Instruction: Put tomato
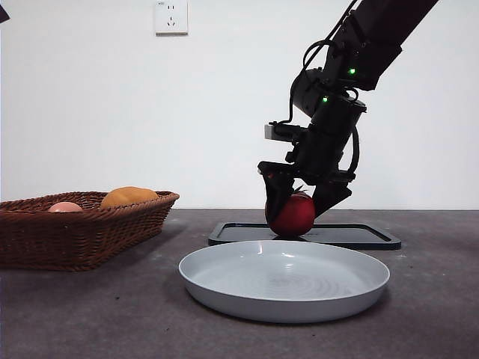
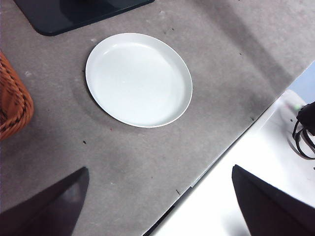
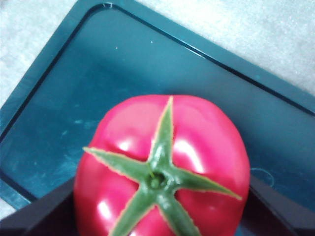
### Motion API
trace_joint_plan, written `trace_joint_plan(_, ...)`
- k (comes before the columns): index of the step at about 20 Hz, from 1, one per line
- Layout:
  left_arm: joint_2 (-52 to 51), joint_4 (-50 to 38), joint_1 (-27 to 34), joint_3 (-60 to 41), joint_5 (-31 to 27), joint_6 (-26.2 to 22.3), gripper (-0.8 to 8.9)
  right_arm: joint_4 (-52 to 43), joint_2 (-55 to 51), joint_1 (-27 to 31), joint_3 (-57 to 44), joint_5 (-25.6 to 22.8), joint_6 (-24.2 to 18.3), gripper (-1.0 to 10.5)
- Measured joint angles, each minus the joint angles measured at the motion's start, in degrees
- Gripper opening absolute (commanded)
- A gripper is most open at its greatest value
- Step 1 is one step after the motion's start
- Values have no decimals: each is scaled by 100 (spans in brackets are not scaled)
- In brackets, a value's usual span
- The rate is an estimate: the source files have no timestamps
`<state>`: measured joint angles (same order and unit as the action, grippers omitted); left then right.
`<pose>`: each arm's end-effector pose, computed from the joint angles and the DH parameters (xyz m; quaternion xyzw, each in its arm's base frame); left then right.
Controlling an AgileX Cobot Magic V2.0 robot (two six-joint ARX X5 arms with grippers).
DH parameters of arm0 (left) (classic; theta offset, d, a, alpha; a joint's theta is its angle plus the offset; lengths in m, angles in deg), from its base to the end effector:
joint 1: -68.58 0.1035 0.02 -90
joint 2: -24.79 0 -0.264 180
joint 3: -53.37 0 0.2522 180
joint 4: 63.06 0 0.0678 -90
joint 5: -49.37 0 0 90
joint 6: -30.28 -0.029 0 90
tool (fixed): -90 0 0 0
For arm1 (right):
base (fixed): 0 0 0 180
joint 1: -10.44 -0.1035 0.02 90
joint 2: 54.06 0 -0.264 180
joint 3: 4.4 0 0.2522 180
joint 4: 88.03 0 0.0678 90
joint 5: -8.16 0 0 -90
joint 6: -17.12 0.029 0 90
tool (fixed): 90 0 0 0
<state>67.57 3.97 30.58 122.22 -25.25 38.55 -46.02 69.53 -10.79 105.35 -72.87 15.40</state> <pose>0.0938 -0.0831 0.3309 0.0081 0.3725 -0.3949 0.8397 0.4319 0.1726 0.1833 -0.0628 0.4621 0.2371 0.8522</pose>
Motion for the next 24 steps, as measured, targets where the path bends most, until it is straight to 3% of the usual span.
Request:
trace_joint_plan(3,0,0,0,0,-2,2,465,66,0,-2,11,0,0,379)
trace_joint_plan(5,0,0,0,0,0,0,465,127,0,-2,22,0,0,554)
trace_joint_plan(9,0,0,0,0,0,2,465,678,24,-4,586,0,0,554)
trace_joint_plan(14,0,0,0,0,-2,0,465,2284,-33,-4,1814,2,0,554)
trace_joint_plan(19,-2,0,0,0,0,0,465,3285,-1401,-4,1812,2,0,553)
trace_joint_plan(24,0,-2,0,0,-2,-20,465,3663,-2809,-4,1464,31,-2,553)
